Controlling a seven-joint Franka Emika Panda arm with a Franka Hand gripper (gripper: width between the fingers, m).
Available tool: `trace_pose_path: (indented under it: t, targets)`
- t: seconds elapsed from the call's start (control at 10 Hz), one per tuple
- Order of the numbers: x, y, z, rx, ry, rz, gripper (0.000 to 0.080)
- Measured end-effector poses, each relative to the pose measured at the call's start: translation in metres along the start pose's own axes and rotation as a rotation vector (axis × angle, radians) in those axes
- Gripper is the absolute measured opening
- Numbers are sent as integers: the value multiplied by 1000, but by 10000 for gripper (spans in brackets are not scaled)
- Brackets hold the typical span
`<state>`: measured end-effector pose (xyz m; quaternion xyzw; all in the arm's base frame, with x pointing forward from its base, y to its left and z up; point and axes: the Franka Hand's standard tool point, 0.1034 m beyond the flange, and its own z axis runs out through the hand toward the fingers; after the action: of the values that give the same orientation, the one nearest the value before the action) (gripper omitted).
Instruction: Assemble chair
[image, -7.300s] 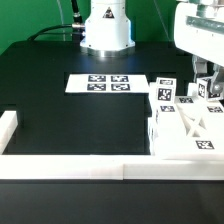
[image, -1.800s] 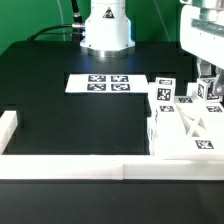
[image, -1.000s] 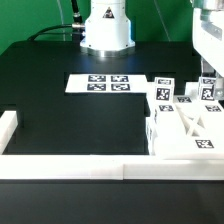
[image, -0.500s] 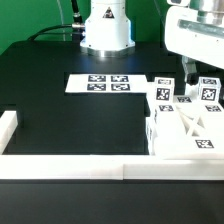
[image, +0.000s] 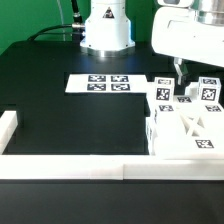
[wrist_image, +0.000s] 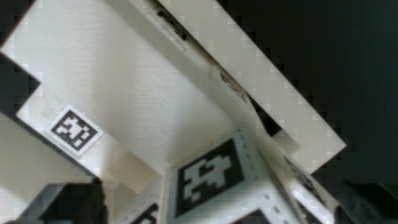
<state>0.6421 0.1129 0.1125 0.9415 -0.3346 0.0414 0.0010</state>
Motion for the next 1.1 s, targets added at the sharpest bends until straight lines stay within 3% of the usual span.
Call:
trace_pose_path:
  t: [0.6, 1.1]
  targets:
    - [3, 3, 0, -20, 8, -424, 649]
    - [7, -3, -7, -9, 18, -465, 649]
